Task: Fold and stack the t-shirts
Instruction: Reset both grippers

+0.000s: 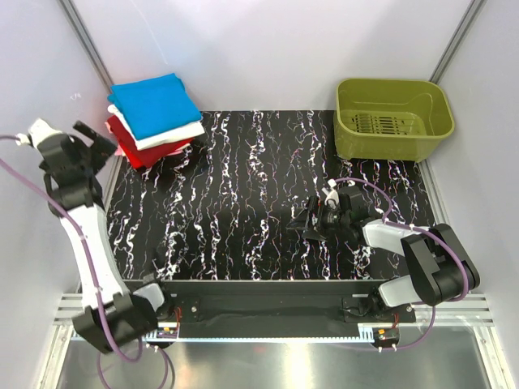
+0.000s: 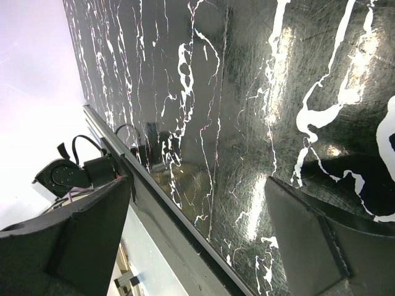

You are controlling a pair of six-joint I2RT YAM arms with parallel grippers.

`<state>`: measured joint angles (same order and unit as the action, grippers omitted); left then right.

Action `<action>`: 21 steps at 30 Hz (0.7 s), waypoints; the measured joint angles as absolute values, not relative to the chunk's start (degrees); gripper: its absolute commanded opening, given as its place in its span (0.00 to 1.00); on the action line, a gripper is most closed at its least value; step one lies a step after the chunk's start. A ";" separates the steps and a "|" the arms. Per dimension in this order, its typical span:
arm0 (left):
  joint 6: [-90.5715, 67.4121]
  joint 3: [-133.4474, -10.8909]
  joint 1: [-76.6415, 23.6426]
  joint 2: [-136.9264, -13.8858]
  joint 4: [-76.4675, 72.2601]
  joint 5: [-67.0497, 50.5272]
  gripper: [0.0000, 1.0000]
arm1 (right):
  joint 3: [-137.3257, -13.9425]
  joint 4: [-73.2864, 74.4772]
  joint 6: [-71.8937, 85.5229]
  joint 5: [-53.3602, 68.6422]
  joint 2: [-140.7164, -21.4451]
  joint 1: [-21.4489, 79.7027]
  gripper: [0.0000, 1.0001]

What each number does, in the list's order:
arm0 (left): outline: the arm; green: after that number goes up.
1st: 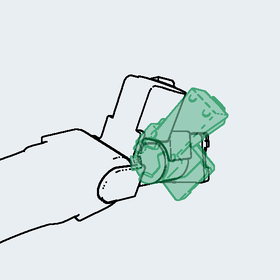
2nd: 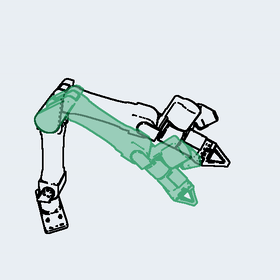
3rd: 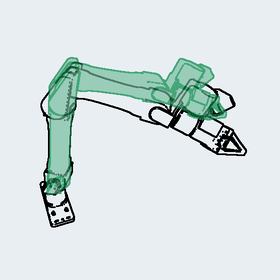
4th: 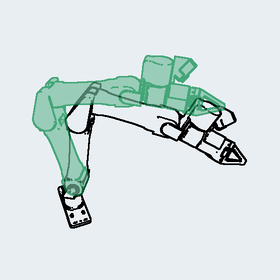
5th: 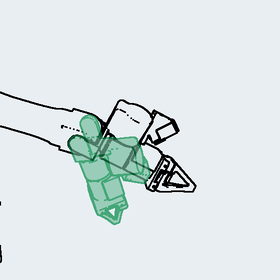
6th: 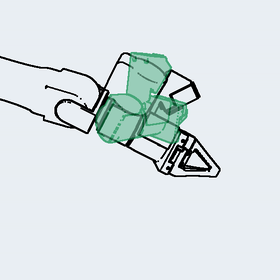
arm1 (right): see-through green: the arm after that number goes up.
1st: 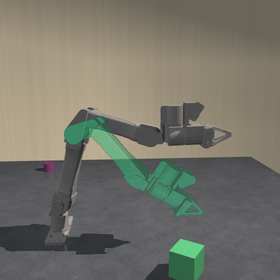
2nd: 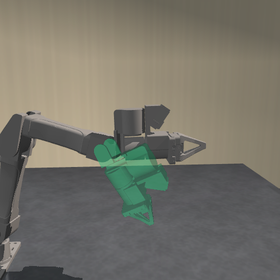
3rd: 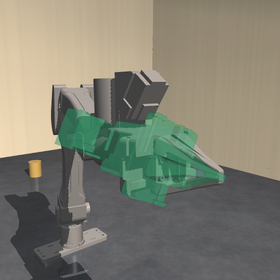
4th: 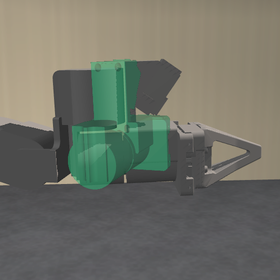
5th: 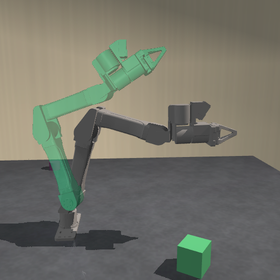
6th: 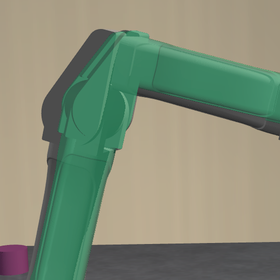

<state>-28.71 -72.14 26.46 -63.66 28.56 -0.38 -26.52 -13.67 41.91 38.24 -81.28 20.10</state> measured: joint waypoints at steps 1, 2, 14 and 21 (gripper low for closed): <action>-28.49 -69.67 26.35 -61.10 28.32 -0.45 0.99 | -26.52 -13.67 41.91 38.24 -81.28 20.10 1.00; -28.23 -66.96 26.11 -58.78 27.29 -0.56 0.99 | -26.52 -13.67 41.91 38.24 -81.28 20.10 1.00; -26.81 -38.20 20.05 -38.37 29.74 -7.09 0.99 | -26.52 -13.61 41.87 38.26 -81.28 20.08 1.00; -25.63 -38.13 2.76 -37.65 29.85 -3.31 0.99 | -26.55 -13.54 41.82 38.52 -81.30 20.08 1.00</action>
